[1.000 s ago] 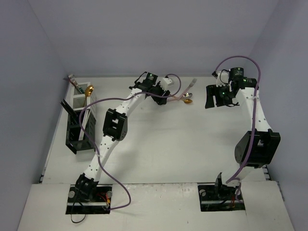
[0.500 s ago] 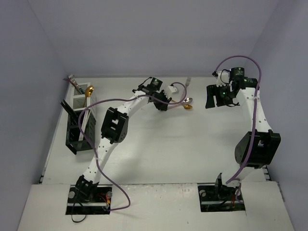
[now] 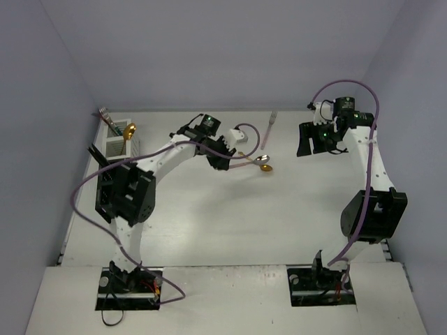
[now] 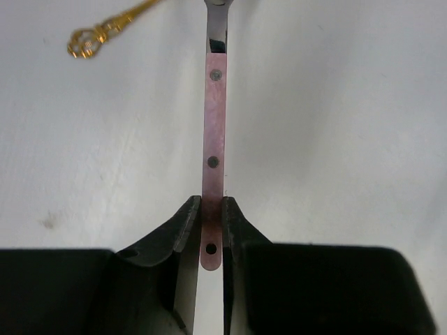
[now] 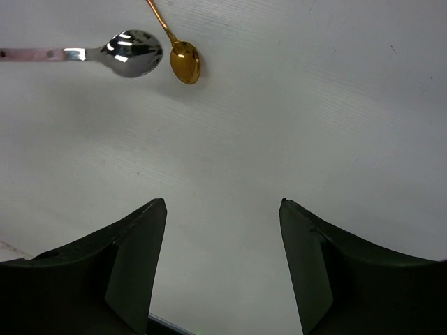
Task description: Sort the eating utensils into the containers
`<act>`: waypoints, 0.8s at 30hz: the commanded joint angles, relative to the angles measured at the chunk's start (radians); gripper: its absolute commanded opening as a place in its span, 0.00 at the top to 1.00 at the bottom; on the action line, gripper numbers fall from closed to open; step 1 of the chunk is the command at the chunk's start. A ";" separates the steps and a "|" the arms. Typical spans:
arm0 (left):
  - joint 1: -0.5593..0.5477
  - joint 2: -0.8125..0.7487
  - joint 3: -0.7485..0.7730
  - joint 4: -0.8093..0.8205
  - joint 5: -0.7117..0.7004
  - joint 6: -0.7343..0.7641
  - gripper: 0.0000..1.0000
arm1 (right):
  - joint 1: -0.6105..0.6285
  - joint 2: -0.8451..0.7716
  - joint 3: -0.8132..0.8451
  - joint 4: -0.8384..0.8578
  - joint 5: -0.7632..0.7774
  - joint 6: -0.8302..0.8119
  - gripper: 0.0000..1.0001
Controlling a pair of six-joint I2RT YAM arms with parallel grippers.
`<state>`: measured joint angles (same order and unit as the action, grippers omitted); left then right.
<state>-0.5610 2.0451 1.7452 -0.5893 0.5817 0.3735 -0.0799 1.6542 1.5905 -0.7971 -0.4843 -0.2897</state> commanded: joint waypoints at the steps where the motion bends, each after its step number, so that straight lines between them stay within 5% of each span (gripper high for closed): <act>1: 0.014 -0.297 -0.190 0.134 0.010 -0.079 1.00 | -0.008 -0.048 -0.010 -0.006 -0.056 -0.009 0.37; 6: 0.021 -0.467 -0.384 0.250 -0.062 -0.170 1.00 | -0.006 0.001 -0.029 0.001 -0.237 0.035 0.37; 12: 0.027 -0.568 -0.449 0.309 -0.210 -0.316 1.00 | 0.052 0.122 -0.006 0.022 -0.655 0.121 0.32; 18: 0.033 -0.573 -0.422 0.327 -0.221 -0.392 1.00 | 0.205 0.224 0.073 0.042 -0.719 0.193 0.28; 24: 0.021 -0.553 -0.391 0.330 -0.199 -0.413 1.00 | 0.222 0.355 0.176 0.044 -0.756 0.256 0.28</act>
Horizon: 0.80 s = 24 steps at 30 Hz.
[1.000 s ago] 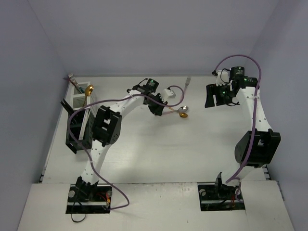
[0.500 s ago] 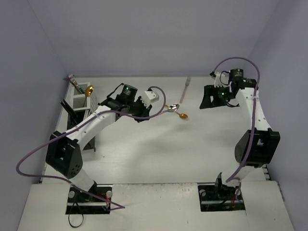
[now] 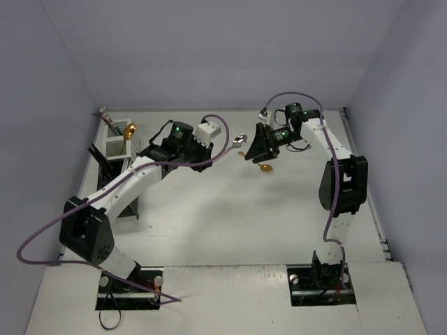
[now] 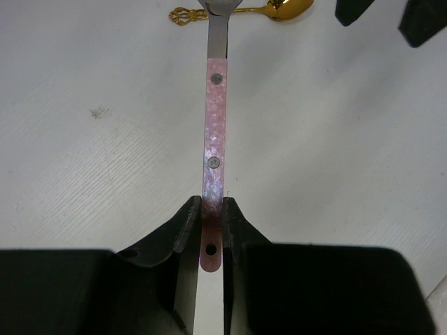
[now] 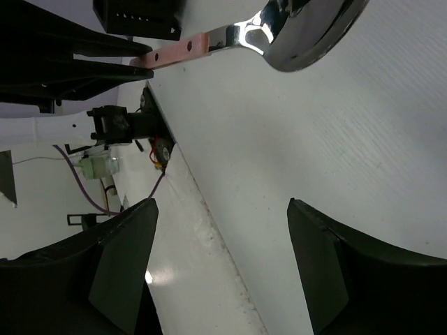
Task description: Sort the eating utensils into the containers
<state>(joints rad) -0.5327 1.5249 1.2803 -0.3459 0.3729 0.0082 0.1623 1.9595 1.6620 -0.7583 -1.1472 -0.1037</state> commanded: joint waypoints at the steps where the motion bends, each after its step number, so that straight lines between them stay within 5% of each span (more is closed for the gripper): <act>1: -0.012 -0.030 0.076 0.087 0.010 -0.047 1.00 | -0.019 0.069 0.122 0.006 -0.092 0.077 0.28; 12: -0.056 -0.017 0.089 0.084 0.034 -0.043 1.00 | -0.017 0.193 0.278 0.018 -0.059 0.136 0.31; 17: -0.081 -0.019 0.087 0.080 0.031 -0.021 1.00 | -0.018 0.213 0.323 0.024 -0.052 0.154 0.42; 19: -0.083 -0.018 0.083 0.077 0.022 -0.013 1.00 | -0.017 0.212 0.317 0.026 -0.055 0.151 0.55; 22: -0.084 -0.021 0.076 0.074 0.008 -0.011 1.00 | -0.017 0.210 0.299 0.027 -0.067 0.147 0.91; 24: -0.083 -0.023 0.074 0.074 0.001 -0.011 1.00 | -0.017 0.207 0.289 0.027 -0.067 0.142 1.00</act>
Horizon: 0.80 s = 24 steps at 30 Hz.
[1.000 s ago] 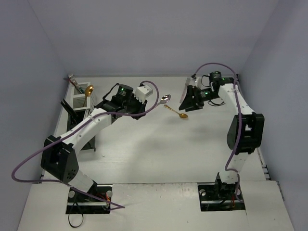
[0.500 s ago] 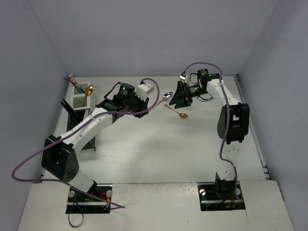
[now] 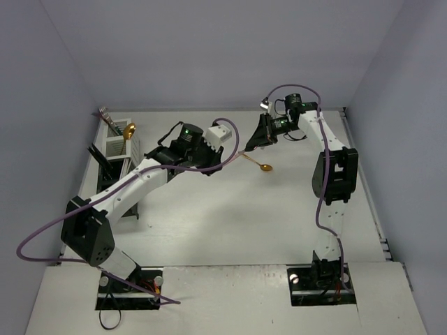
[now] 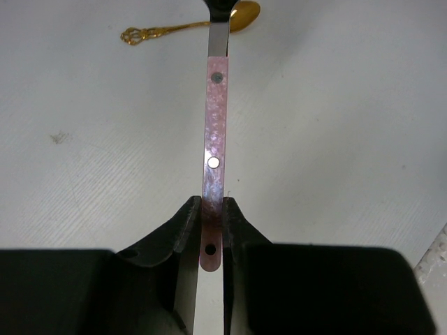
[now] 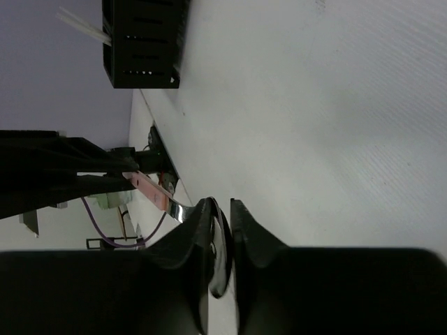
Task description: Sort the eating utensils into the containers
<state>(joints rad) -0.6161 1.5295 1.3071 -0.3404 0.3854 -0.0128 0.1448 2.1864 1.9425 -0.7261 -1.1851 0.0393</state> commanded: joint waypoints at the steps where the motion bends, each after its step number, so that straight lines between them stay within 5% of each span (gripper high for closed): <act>1: 0.001 -0.028 0.048 0.068 -0.016 0.010 1.00 | 0.001 -0.023 0.005 -0.006 -0.030 -0.003 1.00; 3: -0.001 -0.027 0.051 0.058 -0.016 0.026 0.96 | 0.002 -0.030 0.000 -0.006 -0.021 -0.007 1.00; 4: -0.001 -0.026 0.056 0.048 -0.014 0.042 0.86 | 0.004 -0.034 0.001 -0.007 -0.010 -0.009 1.00; 5: 0.000 -0.023 0.069 0.024 -0.003 0.047 0.58 | 0.004 -0.044 0.003 -0.009 0.006 -0.014 1.00; 9: 0.025 -0.044 0.089 -0.021 0.145 0.069 0.25 | 0.021 -0.088 0.017 -0.014 0.059 -0.047 1.00; 17: 0.059 -0.018 0.135 0.013 0.499 -0.064 0.21 | 0.168 -0.213 -0.002 -0.020 0.167 -0.182 1.00; 24: 0.054 0.072 0.169 -0.027 0.496 -0.079 0.25 | 0.282 -0.287 -0.017 -0.021 0.286 -0.216 1.00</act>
<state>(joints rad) -0.5592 1.5749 1.4167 -0.3746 0.8305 -0.0736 0.3944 2.0002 1.9285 -0.7344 -0.9508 -0.1457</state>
